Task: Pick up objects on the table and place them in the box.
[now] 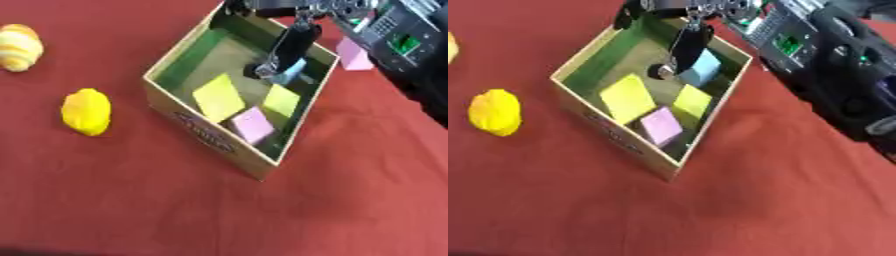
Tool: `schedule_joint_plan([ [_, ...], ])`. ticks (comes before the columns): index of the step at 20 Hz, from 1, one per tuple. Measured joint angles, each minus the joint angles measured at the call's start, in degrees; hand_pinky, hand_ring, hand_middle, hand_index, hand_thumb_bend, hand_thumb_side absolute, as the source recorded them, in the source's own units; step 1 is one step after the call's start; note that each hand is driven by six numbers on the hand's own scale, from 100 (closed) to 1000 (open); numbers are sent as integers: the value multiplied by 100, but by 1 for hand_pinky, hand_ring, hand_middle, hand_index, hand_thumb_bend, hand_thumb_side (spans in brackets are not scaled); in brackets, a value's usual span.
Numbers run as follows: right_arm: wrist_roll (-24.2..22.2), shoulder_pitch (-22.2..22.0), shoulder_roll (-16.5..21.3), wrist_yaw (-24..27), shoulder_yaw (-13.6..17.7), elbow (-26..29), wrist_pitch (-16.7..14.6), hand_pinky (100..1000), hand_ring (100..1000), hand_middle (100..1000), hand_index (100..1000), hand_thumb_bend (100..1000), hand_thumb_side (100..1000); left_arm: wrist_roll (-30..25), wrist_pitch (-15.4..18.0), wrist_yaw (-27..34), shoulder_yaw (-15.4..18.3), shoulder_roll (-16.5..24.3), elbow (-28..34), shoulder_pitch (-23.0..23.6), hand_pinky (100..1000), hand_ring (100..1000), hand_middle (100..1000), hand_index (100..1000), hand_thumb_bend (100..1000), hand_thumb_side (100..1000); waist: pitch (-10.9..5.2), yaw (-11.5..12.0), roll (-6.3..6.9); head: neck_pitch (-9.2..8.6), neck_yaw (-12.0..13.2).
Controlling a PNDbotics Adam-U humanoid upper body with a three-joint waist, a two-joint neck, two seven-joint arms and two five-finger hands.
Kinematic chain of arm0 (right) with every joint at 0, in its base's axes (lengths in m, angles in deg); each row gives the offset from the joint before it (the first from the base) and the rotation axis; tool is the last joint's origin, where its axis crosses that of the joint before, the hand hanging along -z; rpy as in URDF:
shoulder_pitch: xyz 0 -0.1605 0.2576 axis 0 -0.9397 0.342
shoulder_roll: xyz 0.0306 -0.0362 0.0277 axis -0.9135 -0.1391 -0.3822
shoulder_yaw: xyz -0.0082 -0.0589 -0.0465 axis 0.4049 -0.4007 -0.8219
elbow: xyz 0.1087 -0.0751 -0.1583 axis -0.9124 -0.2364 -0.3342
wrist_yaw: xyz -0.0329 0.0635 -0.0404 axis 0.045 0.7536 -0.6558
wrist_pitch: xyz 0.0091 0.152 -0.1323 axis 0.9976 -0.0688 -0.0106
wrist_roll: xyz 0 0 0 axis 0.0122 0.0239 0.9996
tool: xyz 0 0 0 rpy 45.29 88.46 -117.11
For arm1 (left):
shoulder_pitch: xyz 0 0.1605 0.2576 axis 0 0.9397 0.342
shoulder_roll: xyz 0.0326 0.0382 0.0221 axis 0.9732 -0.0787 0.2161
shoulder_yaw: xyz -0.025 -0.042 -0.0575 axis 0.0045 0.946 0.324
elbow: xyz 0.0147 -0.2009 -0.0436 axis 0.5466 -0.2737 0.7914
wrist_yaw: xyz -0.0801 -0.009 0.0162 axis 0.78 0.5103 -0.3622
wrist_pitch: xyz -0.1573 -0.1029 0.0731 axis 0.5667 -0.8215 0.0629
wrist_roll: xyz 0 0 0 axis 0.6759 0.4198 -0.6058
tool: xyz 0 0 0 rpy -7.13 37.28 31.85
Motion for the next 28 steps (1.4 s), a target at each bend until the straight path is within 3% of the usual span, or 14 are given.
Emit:
schedule_joint_plan([
  [8, 116, -218, 151, 39, 209, -27, 53, 883, 919, 782, 875, 327, 100, -1, -1, 0, 1, 0, 0, 9, 746, 566, 607, 773, 219, 500, -1, -104, 49, 0, 39],
  [14, 571, -898, 1034, 166, 750, 174, 141, 890, 927, 793, 863, 273, 100, 9, -3, -9, 5, 1, 0, 25, 746, 565, 605, 773, 220, 498, -1, -202, 88, -1, 114],
  [19, 751, -1651, 1808, 363, 1275, 474, 85, 895, 936, 811, 879, 304, 100, 36, -10, -42, 8, 6, 0, 26, 746, 564, 604, 773, 219, 497, 38, -268, 136, -8, 172],
  [25, 895, -2258, 2312, 422, 1652, 693, 75, 903, 948, 828, 890, 379, 100, 38, -12, -54, 8, 14, 0, -9, 747, 563, 603, 773, 216, 499, 106, -277, 154, -59, 198],
  [28, 948, -2438, 2422, 455, 1756, 687, 126, 904, 949, 828, 890, 362, 100, 35, -15, -54, 8, 34, 0, -14, 747, 562, 603, 773, 214, 498, 140, -259, 177, -101, 198],
])
